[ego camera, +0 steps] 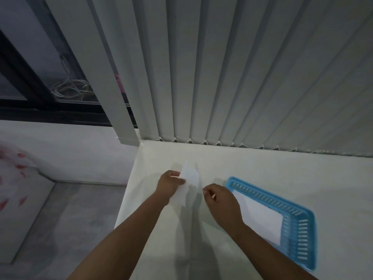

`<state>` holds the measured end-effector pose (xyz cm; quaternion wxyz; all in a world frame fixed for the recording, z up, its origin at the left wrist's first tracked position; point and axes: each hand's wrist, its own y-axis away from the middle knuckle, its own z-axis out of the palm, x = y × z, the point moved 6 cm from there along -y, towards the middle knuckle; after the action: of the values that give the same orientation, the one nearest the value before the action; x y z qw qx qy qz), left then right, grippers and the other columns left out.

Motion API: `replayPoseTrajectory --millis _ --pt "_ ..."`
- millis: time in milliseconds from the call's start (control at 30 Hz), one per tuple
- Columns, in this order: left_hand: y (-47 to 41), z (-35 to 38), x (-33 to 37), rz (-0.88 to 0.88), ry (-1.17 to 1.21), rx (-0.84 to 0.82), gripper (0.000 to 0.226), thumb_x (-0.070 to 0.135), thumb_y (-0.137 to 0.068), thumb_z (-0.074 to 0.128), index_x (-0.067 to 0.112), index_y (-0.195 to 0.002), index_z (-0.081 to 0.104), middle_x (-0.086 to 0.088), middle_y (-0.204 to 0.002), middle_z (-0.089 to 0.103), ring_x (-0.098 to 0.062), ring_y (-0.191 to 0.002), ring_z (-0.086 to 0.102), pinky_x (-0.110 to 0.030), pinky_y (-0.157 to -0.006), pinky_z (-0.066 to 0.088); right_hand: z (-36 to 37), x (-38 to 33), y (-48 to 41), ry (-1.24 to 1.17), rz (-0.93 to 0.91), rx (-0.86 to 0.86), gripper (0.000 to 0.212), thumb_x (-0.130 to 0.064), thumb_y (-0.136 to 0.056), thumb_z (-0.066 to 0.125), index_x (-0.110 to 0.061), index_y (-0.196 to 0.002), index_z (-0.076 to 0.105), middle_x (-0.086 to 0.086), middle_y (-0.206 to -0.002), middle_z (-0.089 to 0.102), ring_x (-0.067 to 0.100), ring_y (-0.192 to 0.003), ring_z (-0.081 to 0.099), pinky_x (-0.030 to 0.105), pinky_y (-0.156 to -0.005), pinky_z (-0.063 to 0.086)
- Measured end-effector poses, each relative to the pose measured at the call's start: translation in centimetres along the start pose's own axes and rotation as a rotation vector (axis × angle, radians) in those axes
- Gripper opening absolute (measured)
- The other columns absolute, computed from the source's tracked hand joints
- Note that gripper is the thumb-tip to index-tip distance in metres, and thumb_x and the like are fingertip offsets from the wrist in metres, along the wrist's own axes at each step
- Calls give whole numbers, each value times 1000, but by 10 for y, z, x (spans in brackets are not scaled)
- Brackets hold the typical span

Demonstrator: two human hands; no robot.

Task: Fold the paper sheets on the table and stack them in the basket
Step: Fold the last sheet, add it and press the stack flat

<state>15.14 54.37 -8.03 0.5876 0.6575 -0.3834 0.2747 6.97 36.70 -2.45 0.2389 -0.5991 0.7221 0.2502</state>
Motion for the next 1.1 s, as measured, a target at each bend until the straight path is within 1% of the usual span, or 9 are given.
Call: replayPoseTrajectory --millis 100,267,467,567,667,833,933,1033,1100 --pt "12 7 5 -40 296 7 11 3 -80 68 10 -80 59 -17 -90 62 -25 -71 59 -28 -61 49 3 5 15 -214 260 -103 35 -44 -90 55 -14 -75 67 -2 -67 67 13 -67 62 30 -67 48" --pt "41 40 29 2 615 -68 14 -1 -85 63 3 -98 58 -15 -95 65 -25 -82 64 -31 -71 56 0 11 30 -722 698 -161 39 -49 -89 57 -13 -86 70 -1 -79 70 14 -70 56 26 -64 44" --pt "86 86 22 19 684 -131 16 3 -89 59 2 -104 66 -15 -107 70 -26 -93 68 -30 -78 58 -22 27 39 -1363 935 -52 11 -11 -86 68 -8 -93 59 7 -82 64 16 -68 56 26 -61 46" --pt "98 103 6 -51 773 -128 21 8 -90 59 0 -110 62 -15 -108 69 -27 -98 66 -33 -82 55 -33 41 49 -1283 883 -54 10 -3 -87 64 -8 -93 57 9 -84 61 17 -70 56 25 -56 45" --pt "104 113 0 -91 799 -98 21 13 -92 58 2 -110 60 -12 -104 69 -22 -92 66 -29 -75 55 -49 64 61 -1089 821 -54 11 -4 -86 65 -9 -84 55 9 -78 56 16 -61 48 26 -57 44" --pt "117 137 -4 -96 699 -70 16 14 -91 61 5 -104 61 -7 -93 67 -17 -83 64 -26 -78 53 -77 116 76 -1075 800 69 11 -4 -85 65 -11 -81 59 7 -73 56 16 -57 46 27 -54 41" --pt "126 147 -9 -85 577 -41 9 11 -89 63 9 -82 59 -6 -79 63 -15 -72 61 -29 -80 53 -92 140 78 -1022 766 167 25 -6 -84 68 -11 -66 52 8 -58 47 17 -48 39 27 -50 31" --pt "129 143 -16 -2 354 29 15 19 -88 65 7 -78 66 -6 -73 66 -16 -68 63 -27 -70 54 -102 160 84 -908 746 202 38 -9 -85 69 -13 -56 44 4 -45 40 16 -42 33 26 -46 30" --pt "130 131 -15 104 136 122 21 27 -88 62 12 -76 70 -4 -74 69 -18 -73 63 -32 -73 51 -104 169 89 -821 738 210 38 -11 -85 68 -13 -54 47 3 -47 44 16 -43 37 24 -43 33"
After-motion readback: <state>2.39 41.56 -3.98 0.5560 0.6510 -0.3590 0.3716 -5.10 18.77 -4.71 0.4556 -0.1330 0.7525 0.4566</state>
